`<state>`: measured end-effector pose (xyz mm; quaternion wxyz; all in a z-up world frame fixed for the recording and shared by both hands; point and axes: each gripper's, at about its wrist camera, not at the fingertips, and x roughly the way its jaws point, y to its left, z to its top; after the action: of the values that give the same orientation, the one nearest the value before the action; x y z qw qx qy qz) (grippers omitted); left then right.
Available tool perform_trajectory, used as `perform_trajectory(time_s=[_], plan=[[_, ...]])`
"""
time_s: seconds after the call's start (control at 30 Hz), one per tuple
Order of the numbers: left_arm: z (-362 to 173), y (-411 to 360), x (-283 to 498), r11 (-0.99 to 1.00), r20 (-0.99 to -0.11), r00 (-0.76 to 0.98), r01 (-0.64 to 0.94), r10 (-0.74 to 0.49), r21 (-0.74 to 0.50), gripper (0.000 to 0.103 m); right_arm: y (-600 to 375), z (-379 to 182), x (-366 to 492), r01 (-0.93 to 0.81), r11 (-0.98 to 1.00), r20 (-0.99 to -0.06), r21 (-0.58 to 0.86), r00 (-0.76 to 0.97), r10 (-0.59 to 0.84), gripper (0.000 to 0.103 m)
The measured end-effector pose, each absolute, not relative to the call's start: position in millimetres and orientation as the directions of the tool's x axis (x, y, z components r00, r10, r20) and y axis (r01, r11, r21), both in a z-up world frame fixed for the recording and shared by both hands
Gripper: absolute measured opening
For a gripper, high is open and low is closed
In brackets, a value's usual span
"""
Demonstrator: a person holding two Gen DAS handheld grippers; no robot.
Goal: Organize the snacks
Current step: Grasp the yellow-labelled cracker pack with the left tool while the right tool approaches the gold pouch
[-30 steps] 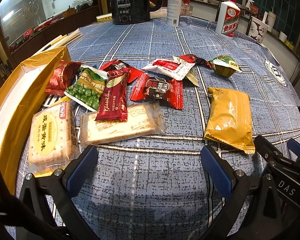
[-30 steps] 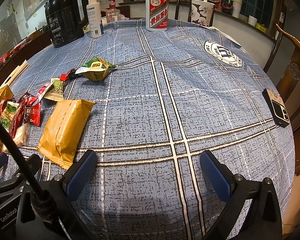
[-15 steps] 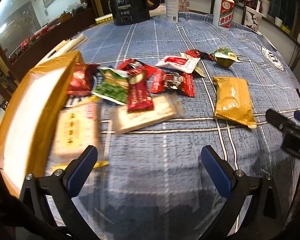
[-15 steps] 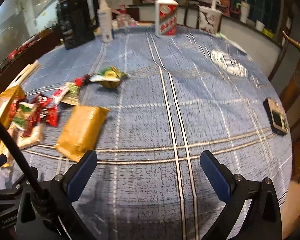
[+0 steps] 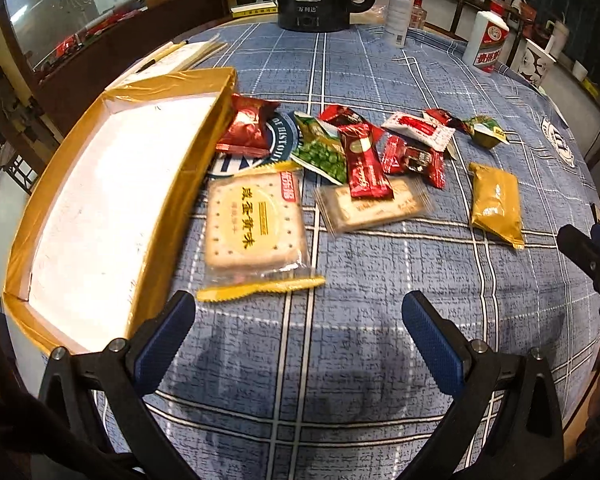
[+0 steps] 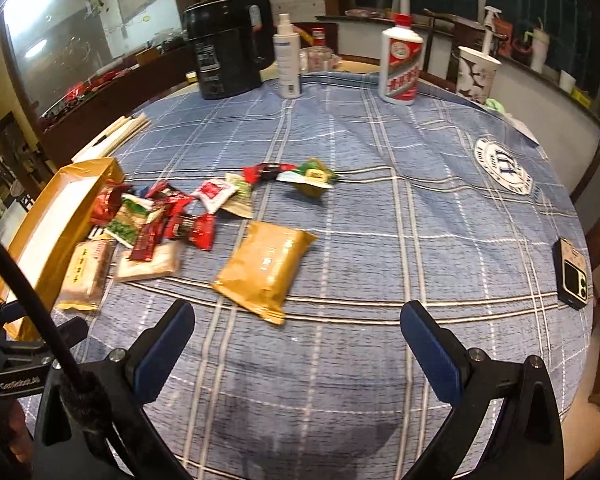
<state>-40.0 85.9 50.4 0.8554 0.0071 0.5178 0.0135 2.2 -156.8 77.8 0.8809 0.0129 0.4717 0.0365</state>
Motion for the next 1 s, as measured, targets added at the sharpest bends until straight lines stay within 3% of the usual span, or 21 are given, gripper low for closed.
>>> perform_trajectory(time_s=[0.67, 1.0], plan=[[34.5, 104.0, -12.1, 0.999, -0.897, 0.441, 0.014, -0.034, -0.031, 0.102, -140.8, 80.1, 8.1, -0.014, 0.999, -0.841, 0.03, 0.54, 0.033, 0.101], [27.3, 122.0, 9.1, 0.998, -0.904, 0.426, -0.025, -0.044, -0.06, 0.093, -140.8, 68.3, 12.4, 0.017, 0.999, -0.86, 0.035, 0.51, 0.021, 0.098]])
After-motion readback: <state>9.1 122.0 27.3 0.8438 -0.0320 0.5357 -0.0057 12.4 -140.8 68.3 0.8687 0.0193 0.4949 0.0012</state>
